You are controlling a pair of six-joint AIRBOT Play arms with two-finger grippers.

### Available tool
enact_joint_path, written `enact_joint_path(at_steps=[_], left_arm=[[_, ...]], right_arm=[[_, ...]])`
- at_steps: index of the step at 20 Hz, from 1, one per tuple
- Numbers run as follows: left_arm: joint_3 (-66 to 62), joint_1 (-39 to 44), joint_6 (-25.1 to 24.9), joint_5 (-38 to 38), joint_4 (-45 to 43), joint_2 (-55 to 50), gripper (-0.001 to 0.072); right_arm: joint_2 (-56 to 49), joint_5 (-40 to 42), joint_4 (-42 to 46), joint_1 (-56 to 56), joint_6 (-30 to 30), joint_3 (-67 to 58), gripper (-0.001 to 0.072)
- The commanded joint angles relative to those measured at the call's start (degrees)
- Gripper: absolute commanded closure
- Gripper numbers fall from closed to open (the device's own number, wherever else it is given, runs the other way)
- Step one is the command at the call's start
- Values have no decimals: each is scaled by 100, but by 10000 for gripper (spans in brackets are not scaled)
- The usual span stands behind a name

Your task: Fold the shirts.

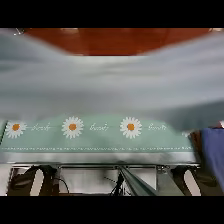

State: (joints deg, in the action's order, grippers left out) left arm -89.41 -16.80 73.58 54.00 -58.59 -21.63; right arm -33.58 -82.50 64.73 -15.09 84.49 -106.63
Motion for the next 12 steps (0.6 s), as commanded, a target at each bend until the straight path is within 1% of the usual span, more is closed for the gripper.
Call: enact_joint_path(at_steps=[1,4,5,6,7,9,12], left_arm=[[7,-2,330,343,-1314,422,689],[719,0,540,555,-1320,269,688],[1064,0,704,553,-1241,205,688],[1467,4,723,553,-986,118,688],[1851,4,706,546,-664,11,688],[2636,4,640,452,-61,-308,688],[3515,13,334,-142,579,-1172,689]], right_arm=[[273,-721,258,2,201,81,691],[273,-863,254,2,431,651,691],[273,-850,199,2,457,953,691],[273,-791,90,2,439,1298,691],[273,-608,-46,2,385,1744,691],[262,116,-315,4,269,2708,691],[-229,1172,-680,9,-136,3985,691]])
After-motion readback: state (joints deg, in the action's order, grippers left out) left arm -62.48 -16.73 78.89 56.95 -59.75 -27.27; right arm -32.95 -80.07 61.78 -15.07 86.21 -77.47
